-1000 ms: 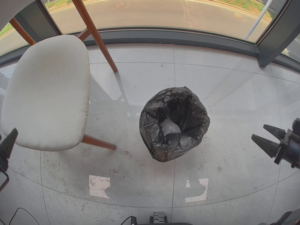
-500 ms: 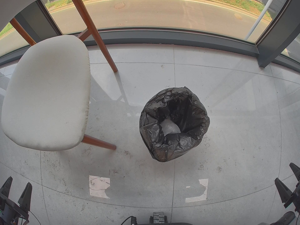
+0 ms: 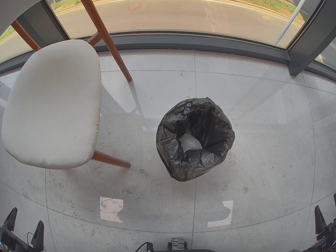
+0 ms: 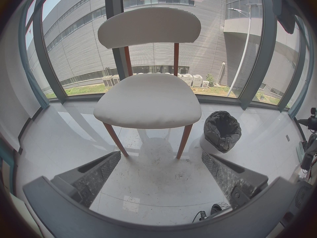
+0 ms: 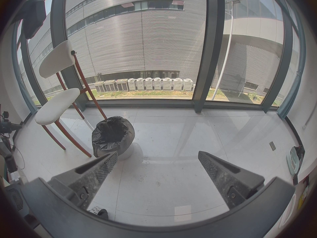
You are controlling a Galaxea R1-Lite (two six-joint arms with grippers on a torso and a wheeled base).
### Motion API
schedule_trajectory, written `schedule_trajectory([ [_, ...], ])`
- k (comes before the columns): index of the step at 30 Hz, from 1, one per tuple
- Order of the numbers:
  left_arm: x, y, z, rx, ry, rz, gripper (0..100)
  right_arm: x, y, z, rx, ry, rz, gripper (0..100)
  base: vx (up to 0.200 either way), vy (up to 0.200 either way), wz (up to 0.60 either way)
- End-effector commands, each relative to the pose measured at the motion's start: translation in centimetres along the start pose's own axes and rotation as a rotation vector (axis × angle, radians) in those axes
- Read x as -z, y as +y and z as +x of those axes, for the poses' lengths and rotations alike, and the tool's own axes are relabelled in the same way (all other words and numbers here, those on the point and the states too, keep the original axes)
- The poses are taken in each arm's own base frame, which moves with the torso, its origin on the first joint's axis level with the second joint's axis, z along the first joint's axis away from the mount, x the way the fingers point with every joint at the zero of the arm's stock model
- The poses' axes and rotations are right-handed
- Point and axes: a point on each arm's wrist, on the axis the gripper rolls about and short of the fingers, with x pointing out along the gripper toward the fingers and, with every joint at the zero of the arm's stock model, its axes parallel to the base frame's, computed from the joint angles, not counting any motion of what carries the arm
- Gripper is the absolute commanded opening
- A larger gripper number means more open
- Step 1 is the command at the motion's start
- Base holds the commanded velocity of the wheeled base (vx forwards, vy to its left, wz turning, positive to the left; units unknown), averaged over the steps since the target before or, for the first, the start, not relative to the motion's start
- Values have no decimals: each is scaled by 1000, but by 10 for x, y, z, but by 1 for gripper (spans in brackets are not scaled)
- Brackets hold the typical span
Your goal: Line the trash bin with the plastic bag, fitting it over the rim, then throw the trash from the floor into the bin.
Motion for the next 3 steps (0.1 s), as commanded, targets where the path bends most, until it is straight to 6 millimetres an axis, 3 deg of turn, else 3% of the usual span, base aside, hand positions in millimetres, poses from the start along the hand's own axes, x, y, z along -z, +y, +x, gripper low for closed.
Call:
schedule_trajectory([
  [1, 5, 0, 0, 4, 2, 2, 100, 5, 0, 0, 3, 4, -1, 100, 0, 0, 0],
  [3, 5, 0, 0, 6, 4, 2, 100, 5, 0, 0, 3, 4, -1, 100, 0, 0, 0],
])
